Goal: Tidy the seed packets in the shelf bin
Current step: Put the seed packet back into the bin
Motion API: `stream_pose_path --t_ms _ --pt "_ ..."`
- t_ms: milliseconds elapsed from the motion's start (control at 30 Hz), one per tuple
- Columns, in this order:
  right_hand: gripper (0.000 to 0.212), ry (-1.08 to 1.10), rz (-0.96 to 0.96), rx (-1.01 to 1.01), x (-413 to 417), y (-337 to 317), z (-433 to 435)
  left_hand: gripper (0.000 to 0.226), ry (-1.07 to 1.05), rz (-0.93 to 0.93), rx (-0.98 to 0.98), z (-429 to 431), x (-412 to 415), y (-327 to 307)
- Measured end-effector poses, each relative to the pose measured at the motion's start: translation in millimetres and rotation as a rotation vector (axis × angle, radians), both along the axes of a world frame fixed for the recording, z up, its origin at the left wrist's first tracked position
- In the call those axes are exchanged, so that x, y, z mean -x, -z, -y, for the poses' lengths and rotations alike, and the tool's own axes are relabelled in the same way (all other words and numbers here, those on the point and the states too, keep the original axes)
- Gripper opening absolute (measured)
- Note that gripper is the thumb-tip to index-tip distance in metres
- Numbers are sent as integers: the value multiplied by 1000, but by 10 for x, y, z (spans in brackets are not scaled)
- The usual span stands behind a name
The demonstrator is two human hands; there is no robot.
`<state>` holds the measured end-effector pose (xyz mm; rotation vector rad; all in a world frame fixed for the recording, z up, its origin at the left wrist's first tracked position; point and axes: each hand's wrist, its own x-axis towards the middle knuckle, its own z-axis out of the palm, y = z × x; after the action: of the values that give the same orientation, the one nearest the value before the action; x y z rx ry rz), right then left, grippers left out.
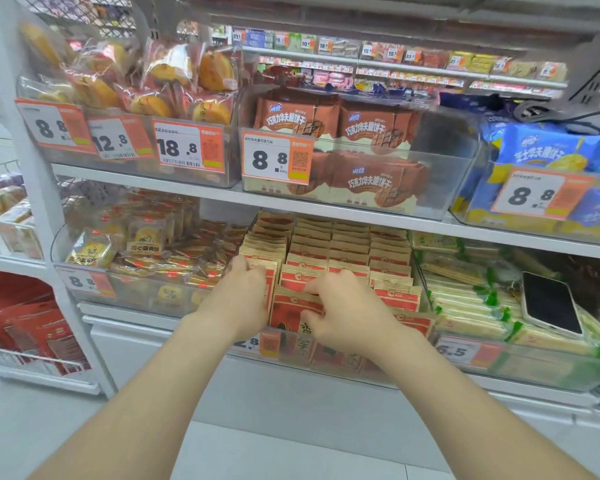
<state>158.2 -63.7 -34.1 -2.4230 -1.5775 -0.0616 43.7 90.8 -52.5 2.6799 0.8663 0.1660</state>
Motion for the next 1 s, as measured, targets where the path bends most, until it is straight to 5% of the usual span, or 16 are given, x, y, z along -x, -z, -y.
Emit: stream_pose_path --t_ms 367,500,700,1000 --pt "19 98 -107 -277 -3 -11 18 21 -148 131 20 175 95 -212" --pt "10 125 -296 -587 7 -95 82 30 -110 266 174 280 108 -298" --pt "24 166 -588 -1072 124 -379 242 36 -251 524 172 436 62 -396" --pt "12 203 -908 -1095 226 -534 541 30 -127 939 275 884 2 -577"
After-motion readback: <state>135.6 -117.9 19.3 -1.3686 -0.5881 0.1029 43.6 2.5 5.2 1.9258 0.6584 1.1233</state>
